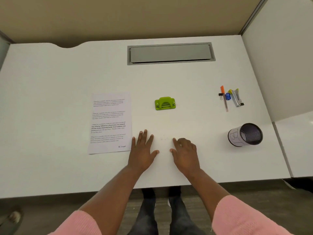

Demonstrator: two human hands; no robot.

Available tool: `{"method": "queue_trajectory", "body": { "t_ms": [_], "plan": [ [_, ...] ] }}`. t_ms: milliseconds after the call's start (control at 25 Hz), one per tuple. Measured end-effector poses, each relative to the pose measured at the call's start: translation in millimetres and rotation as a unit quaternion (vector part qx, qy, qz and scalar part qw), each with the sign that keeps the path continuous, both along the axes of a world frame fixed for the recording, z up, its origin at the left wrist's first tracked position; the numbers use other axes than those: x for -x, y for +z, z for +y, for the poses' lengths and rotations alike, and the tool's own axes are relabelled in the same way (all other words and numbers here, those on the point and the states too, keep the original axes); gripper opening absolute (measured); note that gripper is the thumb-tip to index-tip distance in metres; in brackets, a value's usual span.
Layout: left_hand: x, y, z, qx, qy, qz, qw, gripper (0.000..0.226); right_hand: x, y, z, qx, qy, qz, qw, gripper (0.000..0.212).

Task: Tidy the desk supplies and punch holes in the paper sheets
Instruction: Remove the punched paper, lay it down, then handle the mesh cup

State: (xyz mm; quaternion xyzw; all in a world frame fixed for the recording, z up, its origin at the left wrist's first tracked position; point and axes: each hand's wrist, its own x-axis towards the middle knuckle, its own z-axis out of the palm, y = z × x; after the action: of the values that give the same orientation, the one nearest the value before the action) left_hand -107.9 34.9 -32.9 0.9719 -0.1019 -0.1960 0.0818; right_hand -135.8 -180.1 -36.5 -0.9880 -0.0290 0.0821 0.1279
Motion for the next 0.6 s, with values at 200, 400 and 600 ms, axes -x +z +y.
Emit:
{"method": "queue_trajectory", "body": {
  "t_ms": [200,400,600],
  "plan": [
    [6,-15,-7,0.024,-0.060,-0.003,0.998,0.083,1,-5,22,0.027,0.033,0.012,0.999,0.065],
    [4,-23,-5,0.042,-0.105,-0.037,0.993,0.078,9,-14,20,0.045,0.022,0.043,0.998,0.071],
    [-8,-21,-6,0.064,-0.155,-0.035,0.985,0.071,-4,-13,27,0.012,0.080,0.054,0.995,0.065]
  ]
}}
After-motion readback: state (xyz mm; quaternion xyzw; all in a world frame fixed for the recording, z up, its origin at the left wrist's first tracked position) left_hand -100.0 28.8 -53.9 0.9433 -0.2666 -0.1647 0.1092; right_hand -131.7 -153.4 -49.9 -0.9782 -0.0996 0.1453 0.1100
